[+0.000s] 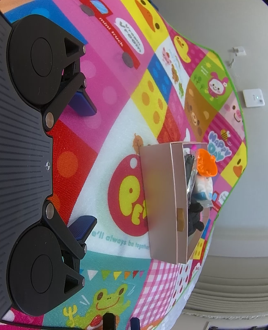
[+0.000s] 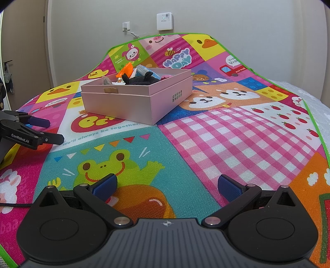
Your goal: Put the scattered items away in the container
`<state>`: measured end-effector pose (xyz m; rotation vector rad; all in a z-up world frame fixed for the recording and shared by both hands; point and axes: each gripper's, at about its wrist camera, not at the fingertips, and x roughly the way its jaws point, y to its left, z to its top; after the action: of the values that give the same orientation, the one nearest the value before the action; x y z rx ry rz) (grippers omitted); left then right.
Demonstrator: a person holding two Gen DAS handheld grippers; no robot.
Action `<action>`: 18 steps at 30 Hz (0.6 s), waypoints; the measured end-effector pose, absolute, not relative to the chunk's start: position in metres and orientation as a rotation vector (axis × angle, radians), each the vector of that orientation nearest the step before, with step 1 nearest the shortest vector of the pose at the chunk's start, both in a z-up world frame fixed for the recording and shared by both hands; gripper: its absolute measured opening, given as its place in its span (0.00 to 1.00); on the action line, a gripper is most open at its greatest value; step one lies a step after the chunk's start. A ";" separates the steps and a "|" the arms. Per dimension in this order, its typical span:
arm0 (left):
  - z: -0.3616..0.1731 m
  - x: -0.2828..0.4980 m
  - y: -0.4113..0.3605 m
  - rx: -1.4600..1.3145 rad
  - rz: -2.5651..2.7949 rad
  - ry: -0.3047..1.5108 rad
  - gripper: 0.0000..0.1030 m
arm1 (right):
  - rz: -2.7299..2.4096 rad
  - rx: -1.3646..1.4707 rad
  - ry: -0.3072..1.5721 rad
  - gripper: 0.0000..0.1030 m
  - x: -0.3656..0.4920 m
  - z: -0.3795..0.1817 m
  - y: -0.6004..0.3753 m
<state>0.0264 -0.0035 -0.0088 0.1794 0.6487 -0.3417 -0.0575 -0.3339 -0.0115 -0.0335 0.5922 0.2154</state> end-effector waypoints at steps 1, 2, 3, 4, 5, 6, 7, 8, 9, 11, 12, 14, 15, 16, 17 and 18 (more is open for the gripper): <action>-0.009 0.027 -0.004 0.182 -0.341 0.647 1.00 | 0.215 -0.033 0.592 1.00 -0.058 -0.011 -0.334; -0.009 0.027 -0.005 0.182 -0.342 0.649 1.00 | 0.215 -0.033 0.592 1.00 -0.058 -0.011 -0.334; -0.007 0.028 -0.005 0.182 -0.341 0.653 1.00 | 0.215 -0.033 0.592 1.00 -0.058 -0.011 -0.334; -0.006 0.028 -0.005 0.177 -0.340 0.662 1.00 | 0.215 -0.033 0.592 1.00 -0.058 -0.011 -0.334; -0.004 0.031 -0.006 0.160 -0.339 0.690 1.00 | 0.215 -0.033 0.592 1.00 -0.058 -0.011 -0.334; -0.002 0.033 -0.006 0.142 -0.337 0.720 1.00 | 0.216 -0.033 0.592 1.00 -0.058 -0.011 -0.334; 0.000 0.035 -0.008 0.136 -0.331 0.745 1.00 | 0.216 -0.033 0.592 1.00 -0.058 -0.011 -0.334; 0.001 0.036 -0.012 0.147 -0.322 0.761 1.00 | 0.216 -0.033 0.592 1.00 -0.058 -0.011 -0.334; 0.001 0.036 -0.015 0.162 -0.313 0.769 1.00 | 0.215 -0.034 0.592 1.00 -0.058 -0.011 -0.334; 0.002 0.036 -0.017 0.164 -0.292 0.787 1.00 | 0.216 -0.033 0.592 1.00 -0.058 -0.011 -0.334; 0.003 0.035 -0.016 0.154 -0.290 0.797 1.00 | 0.216 -0.033 0.592 1.00 -0.058 -0.011 -0.334; 0.002 0.035 -0.013 0.123 -0.289 0.802 1.00 | 0.216 -0.034 0.592 1.00 -0.058 -0.011 -0.334; 0.002 0.034 -0.013 0.118 -0.291 0.796 1.00 | 0.216 -0.033 0.592 1.00 -0.058 -0.011 -0.334; 0.001 0.033 -0.011 0.110 -0.296 0.774 1.00 | 0.216 -0.033 0.593 1.00 -0.058 -0.011 -0.334; 0.000 0.032 -0.011 0.095 -0.294 0.758 1.00 | 0.216 -0.034 0.593 1.00 -0.058 -0.011 -0.334; -0.001 0.031 -0.011 0.094 -0.290 0.758 1.00 | 0.216 -0.034 0.593 1.00 -0.058 -0.011 -0.334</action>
<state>0.0313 -0.0110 -0.0012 0.0940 0.7576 -0.2898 -0.0577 -0.3345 -0.0109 -0.0337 0.5925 0.2157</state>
